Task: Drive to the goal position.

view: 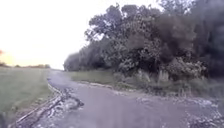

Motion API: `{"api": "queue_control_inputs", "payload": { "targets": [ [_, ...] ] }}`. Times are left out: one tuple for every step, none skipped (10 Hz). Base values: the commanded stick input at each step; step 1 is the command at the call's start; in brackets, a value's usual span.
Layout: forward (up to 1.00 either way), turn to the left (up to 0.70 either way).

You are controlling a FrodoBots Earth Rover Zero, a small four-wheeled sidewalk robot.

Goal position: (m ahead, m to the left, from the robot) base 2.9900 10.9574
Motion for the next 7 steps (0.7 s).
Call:
{"api": "queue_control_inputs", "payload": {
  "targets": [
    [0.69, 0.00],
    [0.70, 0.00],
    [0.70, 0.00],
    [0.70, 0.00],
    [0.70, 0.00],
    [0.70, 0.00],
    [0.63, 0.00]
  ]
}}
